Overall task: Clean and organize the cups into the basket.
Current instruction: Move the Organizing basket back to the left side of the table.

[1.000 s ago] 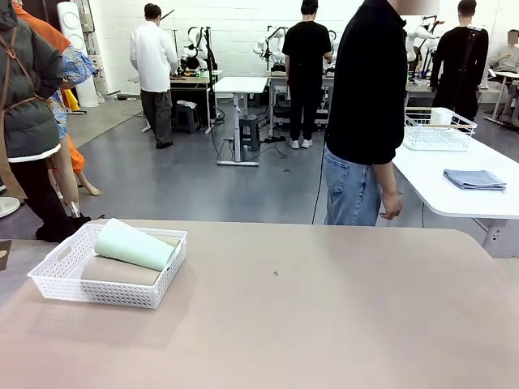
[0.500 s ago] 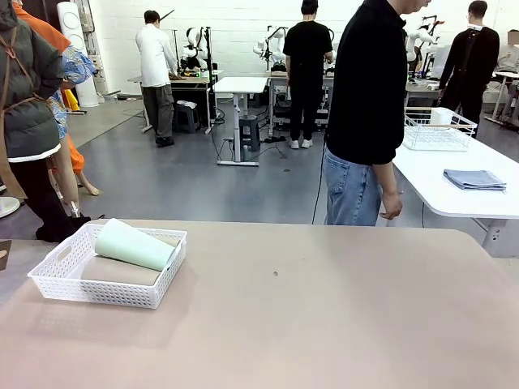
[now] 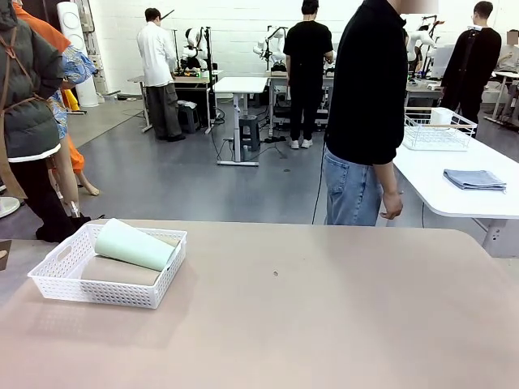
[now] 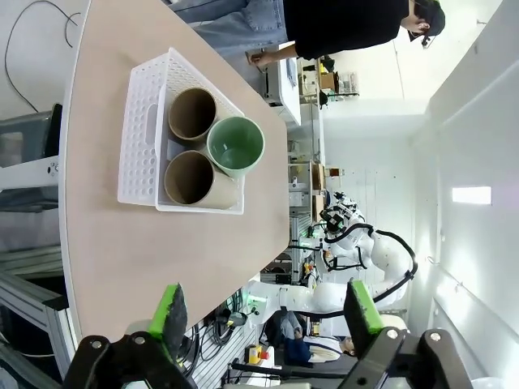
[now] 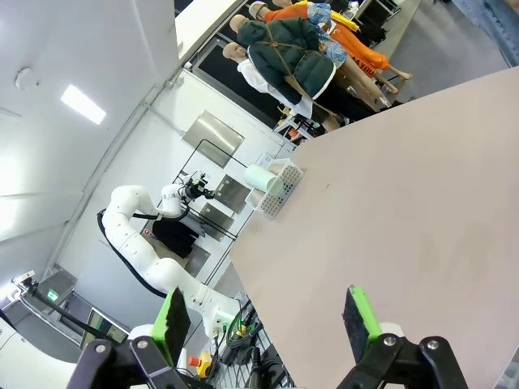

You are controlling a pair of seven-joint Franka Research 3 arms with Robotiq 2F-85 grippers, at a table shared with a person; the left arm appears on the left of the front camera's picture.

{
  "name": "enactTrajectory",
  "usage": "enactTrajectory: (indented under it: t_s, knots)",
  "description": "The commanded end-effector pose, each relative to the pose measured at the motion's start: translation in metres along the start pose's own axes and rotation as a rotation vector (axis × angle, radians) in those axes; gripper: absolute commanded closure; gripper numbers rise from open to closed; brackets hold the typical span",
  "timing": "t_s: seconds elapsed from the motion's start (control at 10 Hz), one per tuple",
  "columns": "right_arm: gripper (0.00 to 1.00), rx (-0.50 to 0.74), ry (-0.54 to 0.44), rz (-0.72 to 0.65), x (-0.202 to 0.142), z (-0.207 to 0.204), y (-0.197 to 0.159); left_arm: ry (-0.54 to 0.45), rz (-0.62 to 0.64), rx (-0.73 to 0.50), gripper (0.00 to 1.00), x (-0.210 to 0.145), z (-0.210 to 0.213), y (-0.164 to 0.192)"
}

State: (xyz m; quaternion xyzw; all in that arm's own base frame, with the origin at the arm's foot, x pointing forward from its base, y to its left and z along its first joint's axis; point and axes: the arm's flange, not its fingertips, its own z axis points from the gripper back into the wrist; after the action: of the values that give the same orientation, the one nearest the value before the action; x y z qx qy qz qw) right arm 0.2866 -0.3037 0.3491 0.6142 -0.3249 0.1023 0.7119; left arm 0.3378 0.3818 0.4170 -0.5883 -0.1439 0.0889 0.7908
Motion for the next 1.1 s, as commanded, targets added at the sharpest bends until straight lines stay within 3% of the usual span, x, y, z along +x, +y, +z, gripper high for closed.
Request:
enactTrajectory:
  t_s: [0.0,1.0]
  knots:
    - [0.0,-0.01,0.002,0.001,-0.0004,-0.0019,0.0013,0.002,0.004,0.009,0.0,-0.0011,0.0008,-0.0011]
    - [0.0,-0.01,0.002,0.001,-0.0004,-0.0019,0.0013,0.002,0.004,0.009,0.0,-0.0011,0.0008,-0.0011]
